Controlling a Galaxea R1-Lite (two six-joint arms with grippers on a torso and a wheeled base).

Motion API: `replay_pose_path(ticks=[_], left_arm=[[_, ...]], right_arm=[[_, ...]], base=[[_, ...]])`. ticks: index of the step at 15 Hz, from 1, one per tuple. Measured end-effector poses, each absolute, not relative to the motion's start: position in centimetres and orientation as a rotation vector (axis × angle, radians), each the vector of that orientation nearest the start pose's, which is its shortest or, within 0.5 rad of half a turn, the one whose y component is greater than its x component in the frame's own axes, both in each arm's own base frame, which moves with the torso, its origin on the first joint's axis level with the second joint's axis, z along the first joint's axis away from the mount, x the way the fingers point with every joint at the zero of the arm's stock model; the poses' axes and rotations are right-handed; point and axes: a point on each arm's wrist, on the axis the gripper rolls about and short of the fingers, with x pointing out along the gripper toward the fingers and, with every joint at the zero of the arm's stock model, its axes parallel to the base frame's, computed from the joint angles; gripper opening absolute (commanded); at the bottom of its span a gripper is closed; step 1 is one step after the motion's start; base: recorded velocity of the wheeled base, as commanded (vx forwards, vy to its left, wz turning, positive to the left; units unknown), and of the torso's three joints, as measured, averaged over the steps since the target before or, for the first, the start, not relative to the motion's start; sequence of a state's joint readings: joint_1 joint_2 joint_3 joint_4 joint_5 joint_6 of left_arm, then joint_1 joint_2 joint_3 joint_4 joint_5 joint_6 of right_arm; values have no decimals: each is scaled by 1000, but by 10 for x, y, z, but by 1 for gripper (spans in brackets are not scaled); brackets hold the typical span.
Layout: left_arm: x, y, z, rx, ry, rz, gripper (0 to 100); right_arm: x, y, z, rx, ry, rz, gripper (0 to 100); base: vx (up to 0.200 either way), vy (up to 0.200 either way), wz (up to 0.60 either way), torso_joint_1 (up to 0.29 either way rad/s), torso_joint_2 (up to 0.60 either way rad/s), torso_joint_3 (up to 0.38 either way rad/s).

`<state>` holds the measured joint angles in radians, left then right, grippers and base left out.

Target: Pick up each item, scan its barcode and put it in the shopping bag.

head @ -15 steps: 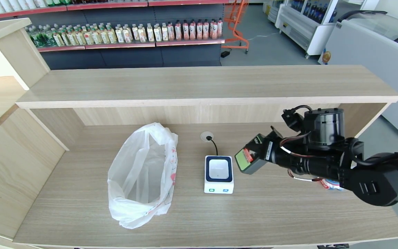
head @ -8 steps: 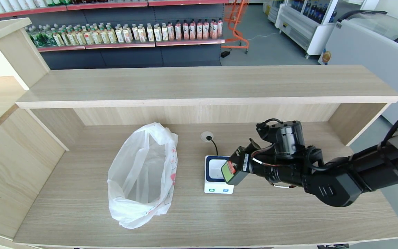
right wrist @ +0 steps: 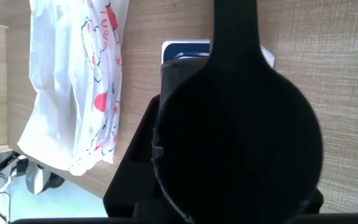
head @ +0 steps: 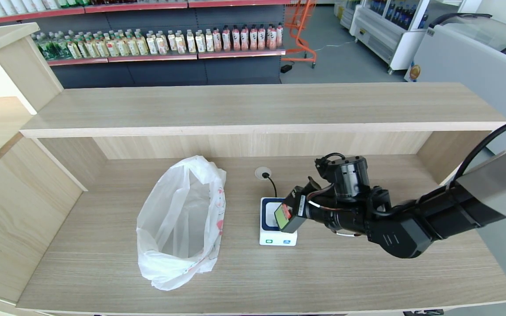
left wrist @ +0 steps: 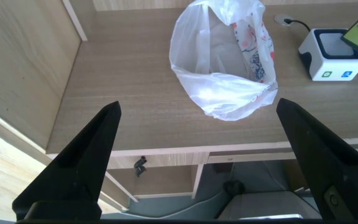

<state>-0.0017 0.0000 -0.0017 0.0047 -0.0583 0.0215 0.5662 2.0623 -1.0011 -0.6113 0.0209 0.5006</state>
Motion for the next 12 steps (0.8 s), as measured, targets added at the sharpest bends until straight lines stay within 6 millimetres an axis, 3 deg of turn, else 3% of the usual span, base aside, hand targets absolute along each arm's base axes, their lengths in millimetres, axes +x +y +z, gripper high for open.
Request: replay_pose_path(ticks=[9, 12], left_arm=[[-23, -1, 75, 21, 2, -60, 100], [-23, -1, 75, 21, 2, -60, 100]], right_arm=[[336, 222, 84, 312, 556, 482, 0], [334, 221, 89, 320, 548, 483, 0]], base=[[0, 0, 0, 0, 0, 0], [0, 0, 0, 0, 0, 0]])
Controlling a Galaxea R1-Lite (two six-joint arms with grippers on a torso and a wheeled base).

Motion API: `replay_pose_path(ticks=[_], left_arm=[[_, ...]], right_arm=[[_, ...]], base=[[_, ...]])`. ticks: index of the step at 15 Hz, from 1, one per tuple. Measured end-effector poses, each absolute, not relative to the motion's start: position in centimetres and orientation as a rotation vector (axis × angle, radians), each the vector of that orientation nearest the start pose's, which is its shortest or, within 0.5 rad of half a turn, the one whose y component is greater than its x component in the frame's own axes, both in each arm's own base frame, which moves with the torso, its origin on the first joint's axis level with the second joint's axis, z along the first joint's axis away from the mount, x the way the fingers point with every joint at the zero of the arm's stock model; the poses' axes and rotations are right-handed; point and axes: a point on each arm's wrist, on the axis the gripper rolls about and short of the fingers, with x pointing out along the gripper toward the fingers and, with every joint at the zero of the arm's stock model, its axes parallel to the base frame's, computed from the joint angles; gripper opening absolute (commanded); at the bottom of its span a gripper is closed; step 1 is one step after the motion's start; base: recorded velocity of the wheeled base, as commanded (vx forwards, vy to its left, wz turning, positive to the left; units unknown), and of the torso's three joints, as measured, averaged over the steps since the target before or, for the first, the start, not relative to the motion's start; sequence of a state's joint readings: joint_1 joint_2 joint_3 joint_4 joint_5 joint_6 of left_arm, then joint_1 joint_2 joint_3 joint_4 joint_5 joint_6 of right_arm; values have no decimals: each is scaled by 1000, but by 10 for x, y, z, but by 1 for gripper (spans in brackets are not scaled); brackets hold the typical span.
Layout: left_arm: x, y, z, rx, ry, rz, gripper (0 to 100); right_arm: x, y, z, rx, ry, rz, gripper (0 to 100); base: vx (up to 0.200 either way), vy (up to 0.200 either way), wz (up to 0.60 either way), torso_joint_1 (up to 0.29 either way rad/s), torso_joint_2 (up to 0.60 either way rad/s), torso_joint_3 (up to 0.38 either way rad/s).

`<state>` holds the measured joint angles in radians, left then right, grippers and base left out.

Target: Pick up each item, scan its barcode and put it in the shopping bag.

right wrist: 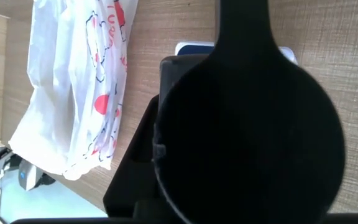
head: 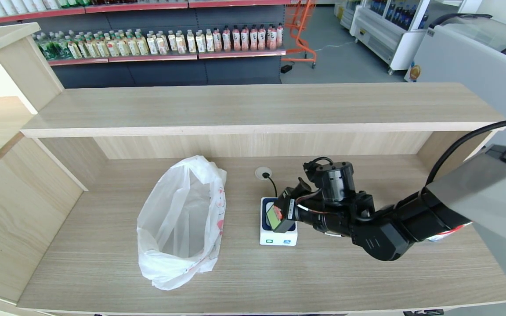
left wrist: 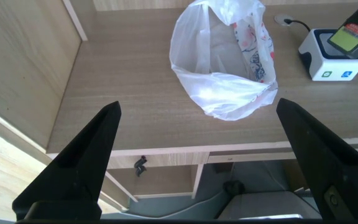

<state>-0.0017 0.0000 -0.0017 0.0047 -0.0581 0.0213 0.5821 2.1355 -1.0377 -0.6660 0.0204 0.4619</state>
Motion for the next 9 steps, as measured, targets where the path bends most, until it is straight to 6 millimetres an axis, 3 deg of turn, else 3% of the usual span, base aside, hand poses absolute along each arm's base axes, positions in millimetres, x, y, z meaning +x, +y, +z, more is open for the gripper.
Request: replay_pose_path(ticks=[4, 7, 9], left_arm=[[-23, -1, 75, 21, 2, -60, 100], [-23, -1, 75, 21, 2, -59, 100], [-23, -1, 76, 21, 2, -60, 100]], right_arm=[[319, 202, 146, 351, 425, 501, 0], [289, 164, 185, 223, 316, 535, 0], [263, 131, 186, 99, 303, 521, 0]], base=[[0, 0, 0, 0, 0, 0], [0, 0, 0, 0, 0, 0], [0, 0, 0, 0, 0, 0]])
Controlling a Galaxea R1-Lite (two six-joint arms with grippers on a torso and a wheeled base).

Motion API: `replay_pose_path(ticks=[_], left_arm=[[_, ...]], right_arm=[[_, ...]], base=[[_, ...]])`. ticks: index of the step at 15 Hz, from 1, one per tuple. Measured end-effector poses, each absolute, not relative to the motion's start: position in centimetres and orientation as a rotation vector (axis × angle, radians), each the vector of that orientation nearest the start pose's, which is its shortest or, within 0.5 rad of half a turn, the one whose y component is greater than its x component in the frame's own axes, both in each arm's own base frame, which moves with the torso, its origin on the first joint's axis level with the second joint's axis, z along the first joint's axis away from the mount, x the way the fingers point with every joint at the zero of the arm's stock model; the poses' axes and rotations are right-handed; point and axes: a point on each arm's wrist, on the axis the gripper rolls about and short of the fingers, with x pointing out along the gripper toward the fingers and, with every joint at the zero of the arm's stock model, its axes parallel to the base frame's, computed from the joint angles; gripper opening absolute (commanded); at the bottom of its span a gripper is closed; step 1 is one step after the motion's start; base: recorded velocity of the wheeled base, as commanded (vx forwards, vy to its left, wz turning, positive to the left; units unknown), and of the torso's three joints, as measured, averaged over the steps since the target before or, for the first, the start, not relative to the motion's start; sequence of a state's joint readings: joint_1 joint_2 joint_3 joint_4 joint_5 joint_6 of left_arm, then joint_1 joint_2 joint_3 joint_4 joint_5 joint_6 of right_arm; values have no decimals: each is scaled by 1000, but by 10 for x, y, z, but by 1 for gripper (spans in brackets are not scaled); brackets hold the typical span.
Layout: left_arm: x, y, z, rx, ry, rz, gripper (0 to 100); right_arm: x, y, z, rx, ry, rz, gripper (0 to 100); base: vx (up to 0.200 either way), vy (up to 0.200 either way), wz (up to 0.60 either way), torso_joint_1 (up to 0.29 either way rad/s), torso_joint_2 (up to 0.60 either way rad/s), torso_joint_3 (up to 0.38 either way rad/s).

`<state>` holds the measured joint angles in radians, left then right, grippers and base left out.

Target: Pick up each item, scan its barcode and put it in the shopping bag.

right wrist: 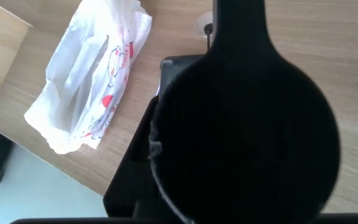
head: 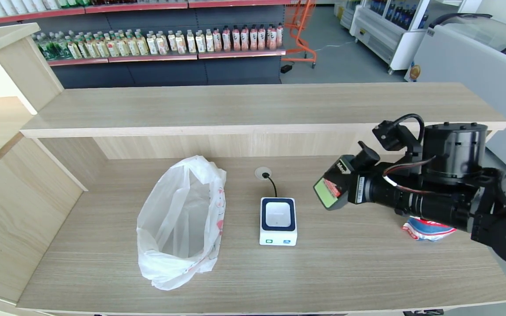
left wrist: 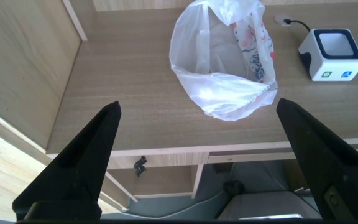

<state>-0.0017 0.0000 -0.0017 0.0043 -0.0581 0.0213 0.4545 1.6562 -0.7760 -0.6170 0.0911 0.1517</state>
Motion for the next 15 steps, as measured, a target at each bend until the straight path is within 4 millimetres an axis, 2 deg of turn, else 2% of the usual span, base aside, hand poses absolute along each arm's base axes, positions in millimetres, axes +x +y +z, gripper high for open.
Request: replay_pose_path(ticks=[2, 5, 9, 12, 15], left_arm=[[-23, -1, 76, 21, 2, -60, 100], [-23, -1, 75, 23, 2, -61, 100], [-23, -1, 75, 23, 2, -61, 100], [-23, -1, 76, 23, 2, -61, 100], [-23, -1, 75, 28, 2, -62, 100]], right_arm=[[242, 110, 185, 53, 294, 503, 0], [229, 102, 193, 66, 263, 499, 0], [225, 102, 197, 126, 264, 502, 0], [225, 106, 197, 145, 271, 513, 0], [229, 112, 199, 146, 269, 528, 0]], base=[[0, 0, 0, 0, 0, 0], [0, 0, 0, 0, 0, 0], [0, 0, 0, 0, 0, 0], [-200, 0, 0, 2, 1, 1], [0, 0, 0, 0, 0, 0]])
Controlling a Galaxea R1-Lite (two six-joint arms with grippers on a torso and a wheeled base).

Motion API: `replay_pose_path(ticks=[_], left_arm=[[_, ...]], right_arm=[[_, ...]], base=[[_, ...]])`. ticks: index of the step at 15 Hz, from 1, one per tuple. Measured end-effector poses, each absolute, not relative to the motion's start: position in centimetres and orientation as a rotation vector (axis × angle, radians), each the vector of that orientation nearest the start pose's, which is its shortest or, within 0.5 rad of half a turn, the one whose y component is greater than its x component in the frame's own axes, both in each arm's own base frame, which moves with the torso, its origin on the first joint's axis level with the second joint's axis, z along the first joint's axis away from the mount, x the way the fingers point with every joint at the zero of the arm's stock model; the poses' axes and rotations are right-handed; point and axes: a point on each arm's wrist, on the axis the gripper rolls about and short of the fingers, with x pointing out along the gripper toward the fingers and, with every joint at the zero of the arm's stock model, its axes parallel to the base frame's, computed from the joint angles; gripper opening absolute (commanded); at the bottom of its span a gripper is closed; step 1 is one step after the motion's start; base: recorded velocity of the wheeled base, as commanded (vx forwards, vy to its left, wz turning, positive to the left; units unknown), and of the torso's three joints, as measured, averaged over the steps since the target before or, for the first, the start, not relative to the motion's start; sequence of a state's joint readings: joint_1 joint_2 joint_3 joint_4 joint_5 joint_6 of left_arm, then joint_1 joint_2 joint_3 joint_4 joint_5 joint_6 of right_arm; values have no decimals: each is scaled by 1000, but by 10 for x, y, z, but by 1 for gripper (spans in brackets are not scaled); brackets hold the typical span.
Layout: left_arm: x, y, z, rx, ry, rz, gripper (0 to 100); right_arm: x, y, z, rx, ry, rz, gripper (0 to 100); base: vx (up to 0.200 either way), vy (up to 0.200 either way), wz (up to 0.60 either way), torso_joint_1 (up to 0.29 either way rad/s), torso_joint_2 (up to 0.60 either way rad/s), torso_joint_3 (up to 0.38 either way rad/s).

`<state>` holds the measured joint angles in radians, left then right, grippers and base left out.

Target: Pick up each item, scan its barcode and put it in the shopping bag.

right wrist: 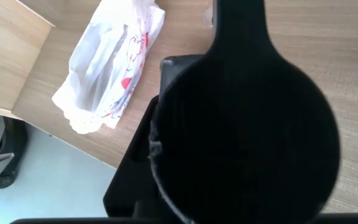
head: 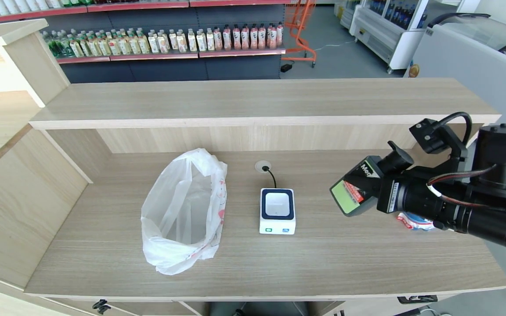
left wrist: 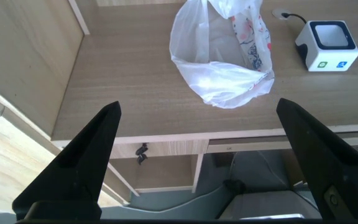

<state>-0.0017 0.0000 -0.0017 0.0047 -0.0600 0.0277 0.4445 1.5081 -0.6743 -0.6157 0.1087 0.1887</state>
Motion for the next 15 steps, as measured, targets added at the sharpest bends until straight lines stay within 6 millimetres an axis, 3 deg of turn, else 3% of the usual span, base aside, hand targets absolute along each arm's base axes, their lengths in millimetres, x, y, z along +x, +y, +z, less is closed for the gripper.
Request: replay_pose_path(ticks=[2, 6, 11, 15], left_arm=[[-23, -1, 76, 28, 2, -62, 100], [-23, -1, 76, 28, 1, -61, 100], [-23, -1, 75, 27, 2, -61, 100], [-23, -1, 75, 26, 3, -62, 100]], right_arm=[[230, 114, 199, 146, 268, 536, 0], [230, 120, 197, 169, 282, 550, 0], [224, 142, 203, 258, 306, 617, 0], [238, 155, 200, 304, 336, 618, 0]], base=[[0, 0, 0, 0, 0, 0], [0, 200, 0, 4, 1, 1], [0, 200, 0, 5, 7, 2], [0, 0, 0, 0, 0, 0]])
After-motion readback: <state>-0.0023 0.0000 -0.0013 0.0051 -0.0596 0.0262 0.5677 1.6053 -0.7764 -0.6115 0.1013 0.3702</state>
